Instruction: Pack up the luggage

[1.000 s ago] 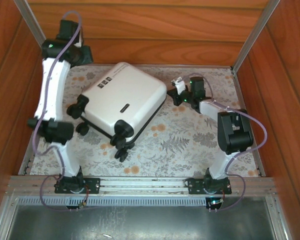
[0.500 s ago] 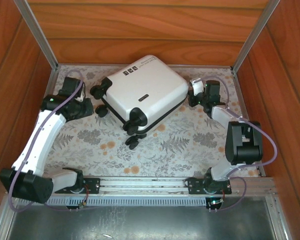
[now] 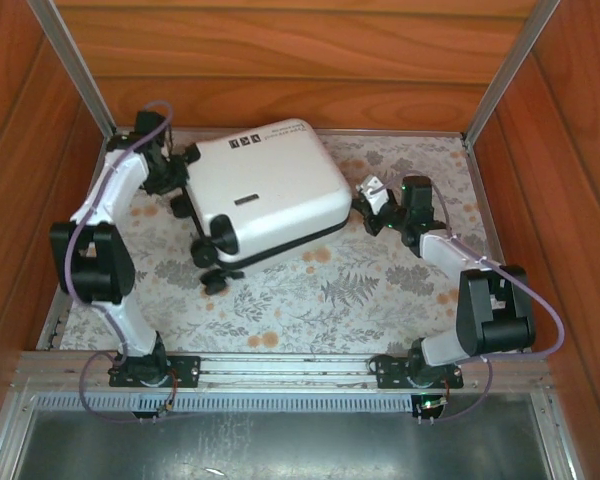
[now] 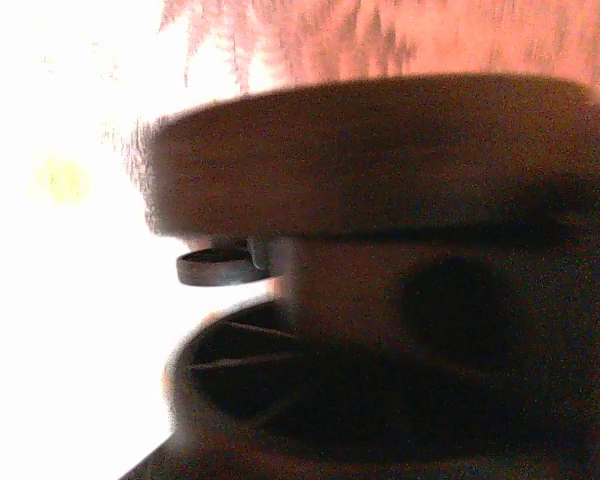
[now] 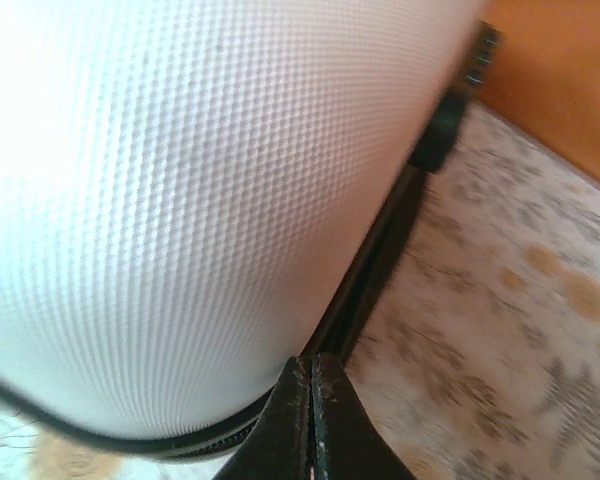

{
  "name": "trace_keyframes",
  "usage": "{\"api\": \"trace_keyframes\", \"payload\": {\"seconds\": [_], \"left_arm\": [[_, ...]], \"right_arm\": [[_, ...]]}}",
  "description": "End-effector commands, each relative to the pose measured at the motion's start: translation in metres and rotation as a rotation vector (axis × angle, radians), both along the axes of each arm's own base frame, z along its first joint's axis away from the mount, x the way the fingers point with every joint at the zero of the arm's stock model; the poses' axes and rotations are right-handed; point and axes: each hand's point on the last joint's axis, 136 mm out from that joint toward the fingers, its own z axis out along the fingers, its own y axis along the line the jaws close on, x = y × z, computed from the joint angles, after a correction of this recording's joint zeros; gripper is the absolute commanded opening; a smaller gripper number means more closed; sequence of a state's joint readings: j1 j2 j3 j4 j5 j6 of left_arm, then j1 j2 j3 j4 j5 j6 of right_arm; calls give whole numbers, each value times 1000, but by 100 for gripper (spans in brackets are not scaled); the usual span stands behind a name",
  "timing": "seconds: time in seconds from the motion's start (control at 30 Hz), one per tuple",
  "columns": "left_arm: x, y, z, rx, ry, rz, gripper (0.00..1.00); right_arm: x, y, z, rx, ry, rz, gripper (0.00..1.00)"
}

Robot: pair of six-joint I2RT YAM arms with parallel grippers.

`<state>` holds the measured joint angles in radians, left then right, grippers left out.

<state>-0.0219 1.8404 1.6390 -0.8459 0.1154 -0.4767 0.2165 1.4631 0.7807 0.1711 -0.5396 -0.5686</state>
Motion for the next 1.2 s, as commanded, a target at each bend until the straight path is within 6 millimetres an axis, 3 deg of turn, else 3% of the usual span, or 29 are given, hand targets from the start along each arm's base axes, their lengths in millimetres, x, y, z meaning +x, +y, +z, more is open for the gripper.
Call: {"api": "trace_keyframes", "payload": {"seconds": [0.0,0.13,0.23,0.33,0.43,0.53,0.6,0.7,0.9,1.0,1.17], "left_arm": [[57,-15,-9,-112,-96,-52,30],[105,-52,-2,-161,-178,-214,35],[126,-63,5,-147,-230,-262,38],[133,-60,18,-74,-279,-295,54],[125,-44,46,75,-333,-296,62],[102,-18,86,213,-380,-247,67],[74,-8,112,275,-407,-243,70],[23,-13,133,281,-449,-336,72],[-73,-66,113,166,-512,-731,73],[-100,-77,111,167,-566,-868,73],[-121,-77,100,271,-627,-1079,71]], "right_arm": [[-48,52,24,108,-23,307,0],[-45,46,8,58,-12,249,0],[-36,38,0,11,-19,176,0],[-25,32,-5,-15,-2,101,0],[-16,27,-10,-23,29,45,0],[-14,25,-15,-15,58,12,0],[-14,24,-18,-21,61,4,0],[-14,21,-17,-24,44,-12,0],[-10,19,-14,-48,35,-16,0],[-8,19,-15,-62,45,-17,0],[-10,12,-19,-94,46,-43,0]]}}
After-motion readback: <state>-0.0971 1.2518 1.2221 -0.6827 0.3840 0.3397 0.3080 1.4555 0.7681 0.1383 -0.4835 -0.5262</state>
